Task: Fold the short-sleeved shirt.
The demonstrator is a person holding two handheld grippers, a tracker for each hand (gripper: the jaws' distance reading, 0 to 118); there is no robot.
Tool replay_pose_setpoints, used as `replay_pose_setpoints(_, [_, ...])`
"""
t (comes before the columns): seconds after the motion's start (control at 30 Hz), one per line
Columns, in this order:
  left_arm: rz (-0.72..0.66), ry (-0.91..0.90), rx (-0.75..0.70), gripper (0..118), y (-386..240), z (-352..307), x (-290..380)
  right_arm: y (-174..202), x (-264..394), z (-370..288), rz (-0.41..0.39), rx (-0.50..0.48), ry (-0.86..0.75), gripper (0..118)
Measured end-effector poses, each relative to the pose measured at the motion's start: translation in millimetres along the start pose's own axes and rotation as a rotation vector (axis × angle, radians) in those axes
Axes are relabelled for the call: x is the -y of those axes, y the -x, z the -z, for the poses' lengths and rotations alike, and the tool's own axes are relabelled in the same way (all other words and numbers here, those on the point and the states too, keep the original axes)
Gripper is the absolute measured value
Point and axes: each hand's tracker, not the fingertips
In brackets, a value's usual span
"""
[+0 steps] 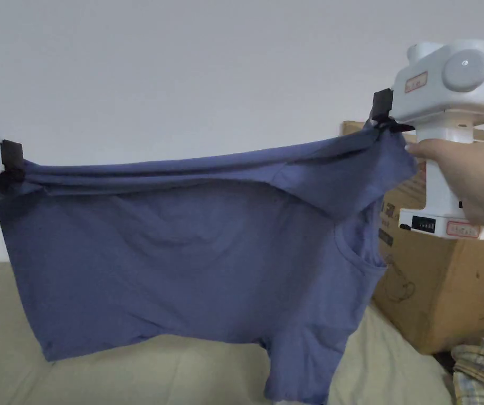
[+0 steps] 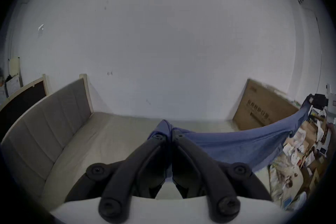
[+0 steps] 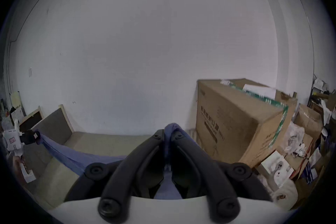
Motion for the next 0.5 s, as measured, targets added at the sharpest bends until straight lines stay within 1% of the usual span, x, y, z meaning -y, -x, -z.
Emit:
replay_pose_setpoints(0.07, [0.004, 0.098, -0.007, 4, 12.1, 25.8, 29.0, -3.2, 46.9, 13.4, 0.024, -0.027, 0.092, 6])
replay_pose_setpoints(0.13, [-0.020, 0.223, -0.005, 4, 19.8, 42.1, 76.4, -10.3, 106.4, 28.2, 0.032, -0.023, 0.205, 6])
replay_pose_setpoints(0.2, [-0.114, 0.354, 0.024, 4, 24.3, 43.2, 145.4, -20.8, 186.5, 37.1, 0.027, -0.008, 0.346, 6])
replay_pose_setpoints(0.23, [-0.147, 0.421, 0.030, 4, 30.2, 46.2, 176.3, -26.1, 224.0, 36.6, 0.027, 0.012, 0.388, 6])
replay_pose_setpoints(0.27, [-0.168, 0.503, 0.027, 4, 35.0, 48.5, 212.7, -33.0, 266.3, 36.0, 0.036, 0.029, 0.464, 6])
replay_pose_setpoints(0.33, [-0.119, 0.651, 0.005, 4, 40.5, 46.5, 275.0, -47.7, 344.7, 27.9, 0.075, 0.032, 0.667, 6])
replay_pose_setpoints(0.37, [-0.080, 0.701, 0.009, 4, 41.9, 38.6, 301.5, -55.4, 377.0, 17.4, 0.102, 0.036, 0.726, 6])
replay_pose_setpoints(0.4, [-0.051, 0.742, 0.021, 4, 44.0, 27.3, 322.6, -62.7, 402.8, 2.5, 0.113, 0.021, 0.764, 6])
replay_pose_setpoints(0.43, [-0.048, 0.751, 0.041, 4, 59.6, 28.3, 342.7, -67.6, 420.6, -11.7, 0.100, 0.012, 0.786, 6])
replay_pose_setpoints(0.47, [-0.018, 0.756, 0.050, 4, 63.7, 13.3, 355.2, -71.1, 440.0, -34.3, 0.062, 0.011, 0.799, 6])
replay_pose_setpoints(0.5, [0.022, 0.749, 0.061, 4, 67.1, -2.2, 364.7, -76.4, 450.5, -51.9, 0.054, -0.001, 0.813, 6])
